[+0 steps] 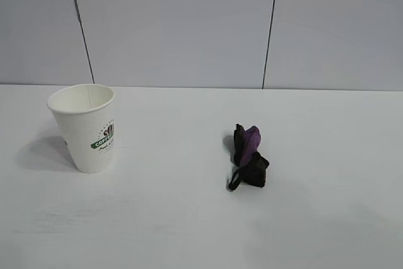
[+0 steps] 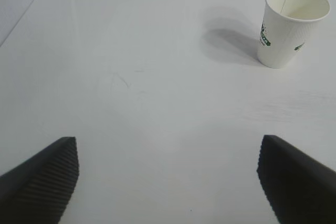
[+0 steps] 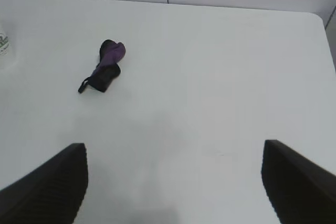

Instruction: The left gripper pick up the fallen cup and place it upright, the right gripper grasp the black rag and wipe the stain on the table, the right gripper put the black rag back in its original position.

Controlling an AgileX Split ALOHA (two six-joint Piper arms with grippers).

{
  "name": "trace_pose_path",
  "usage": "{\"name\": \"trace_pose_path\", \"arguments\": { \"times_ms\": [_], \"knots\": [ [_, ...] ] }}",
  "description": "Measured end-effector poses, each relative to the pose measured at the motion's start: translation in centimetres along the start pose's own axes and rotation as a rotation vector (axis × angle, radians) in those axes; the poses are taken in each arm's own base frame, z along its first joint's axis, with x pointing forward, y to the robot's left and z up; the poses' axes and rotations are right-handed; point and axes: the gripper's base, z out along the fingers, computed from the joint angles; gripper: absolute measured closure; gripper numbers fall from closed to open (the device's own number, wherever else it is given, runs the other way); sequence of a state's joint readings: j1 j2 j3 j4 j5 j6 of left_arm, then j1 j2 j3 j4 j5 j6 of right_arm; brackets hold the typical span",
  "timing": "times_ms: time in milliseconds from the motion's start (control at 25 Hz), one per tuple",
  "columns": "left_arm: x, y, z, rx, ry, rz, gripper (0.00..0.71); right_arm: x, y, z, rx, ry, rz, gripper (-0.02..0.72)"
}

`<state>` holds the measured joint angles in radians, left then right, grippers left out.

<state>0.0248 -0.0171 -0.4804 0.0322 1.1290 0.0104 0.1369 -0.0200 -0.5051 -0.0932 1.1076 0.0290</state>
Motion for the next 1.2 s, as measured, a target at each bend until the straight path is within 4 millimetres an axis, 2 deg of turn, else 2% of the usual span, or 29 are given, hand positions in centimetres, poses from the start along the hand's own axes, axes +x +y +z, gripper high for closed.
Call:
{"name": "trace_pose_path", "arguments": {
  "times_ms": [120, 320, 1200],
  "knots": [
    [0.00, 0.00, 0.00, 0.000, 0.000, 0.000, 0.047, 0.61, 0.15, 0.77, 0.055, 0.030, 0.031, 0.081],
    [0.00, 0.00, 0.00, 0.000, 0.000, 0.000, 0.047, 0.58, 0.21, 0.79, 0.131, 0.026, 0.073, 0.081],
    [0.00, 0.00, 0.00, 0.000, 0.000, 0.000, 0.047, 0.56, 0.21, 0.78, 0.137, 0.023, 0.076, 0.081]
  ]
}}
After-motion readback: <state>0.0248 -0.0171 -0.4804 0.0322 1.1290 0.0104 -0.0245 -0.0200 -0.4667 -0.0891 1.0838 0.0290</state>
